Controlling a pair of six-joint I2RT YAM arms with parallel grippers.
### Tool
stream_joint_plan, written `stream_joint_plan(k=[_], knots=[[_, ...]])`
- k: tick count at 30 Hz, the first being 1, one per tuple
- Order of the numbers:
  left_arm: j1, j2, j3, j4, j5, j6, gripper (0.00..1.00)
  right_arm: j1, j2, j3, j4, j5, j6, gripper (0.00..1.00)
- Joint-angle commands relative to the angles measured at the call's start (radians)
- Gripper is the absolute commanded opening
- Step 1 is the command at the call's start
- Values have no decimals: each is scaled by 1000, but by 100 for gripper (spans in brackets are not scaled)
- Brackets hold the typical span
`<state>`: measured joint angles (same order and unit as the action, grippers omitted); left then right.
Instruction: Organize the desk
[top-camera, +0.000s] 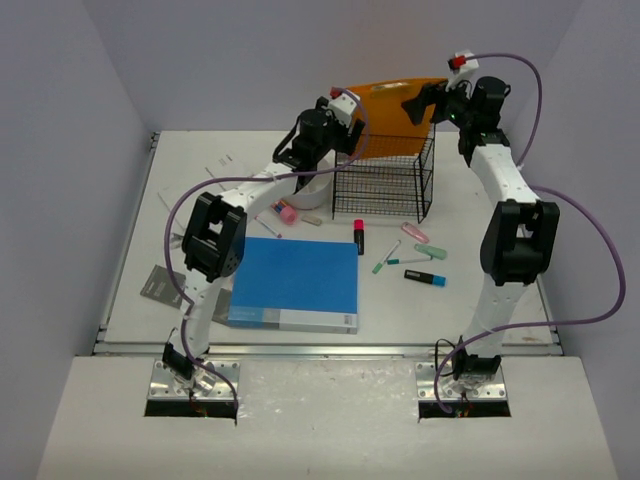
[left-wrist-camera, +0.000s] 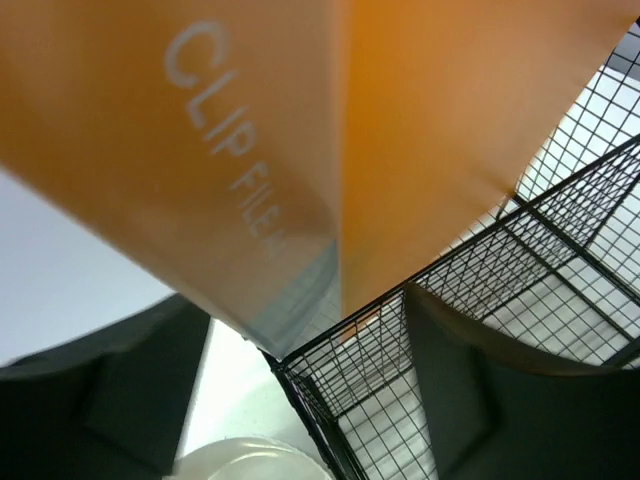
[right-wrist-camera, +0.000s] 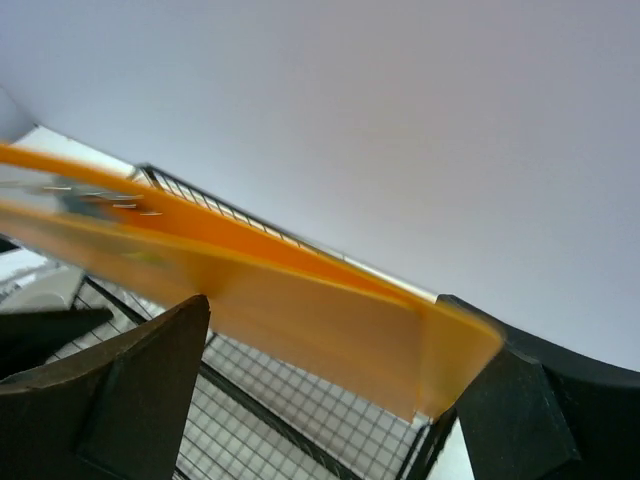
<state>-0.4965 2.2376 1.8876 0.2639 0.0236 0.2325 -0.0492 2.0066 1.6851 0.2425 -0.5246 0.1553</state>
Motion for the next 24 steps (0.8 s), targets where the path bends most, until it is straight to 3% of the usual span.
stream_joint_plan(k=[1, 2, 7, 15, 16, 17, 19, 21, 23, 24], knots=[[1, -155, 105, -20, -50, -22, 83, 22, -97, 217, -35, 13, 20, 96], [5, -173, 133, -32, -61, -25, 90, 22, -102, 258, -55, 29, 15, 97], [33, -240, 238, -83, -121, -59, 99, 23, -141, 339, -106, 111, -28, 99], [107, -412, 200, -201, -136, -128, 97, 17, -337, 187, -206, 143, -115, 98], [133, -474, 124, -216, -14, -142, 89, 5, -418, 66, -163, 56, -117, 92], [149, -508, 32, -204, 110, -142, 75, 2, -459, 6, -124, -35, -126, 80], [154, -588, -58, -200, 196, -139, 48, 2, -562, -134, -115, -123, -141, 59], [154, -617, -113, -235, 291, -140, 36, 2, -609, -199, -173, -219, -148, 49], [154, -611, -119, -373, 370, -162, 15, 2, -627, -211, -299, -280, -180, 12], [154, -607, -120, -376, 393, -172, 15, 2, -627, -202, -357, -293, -186, 11]])
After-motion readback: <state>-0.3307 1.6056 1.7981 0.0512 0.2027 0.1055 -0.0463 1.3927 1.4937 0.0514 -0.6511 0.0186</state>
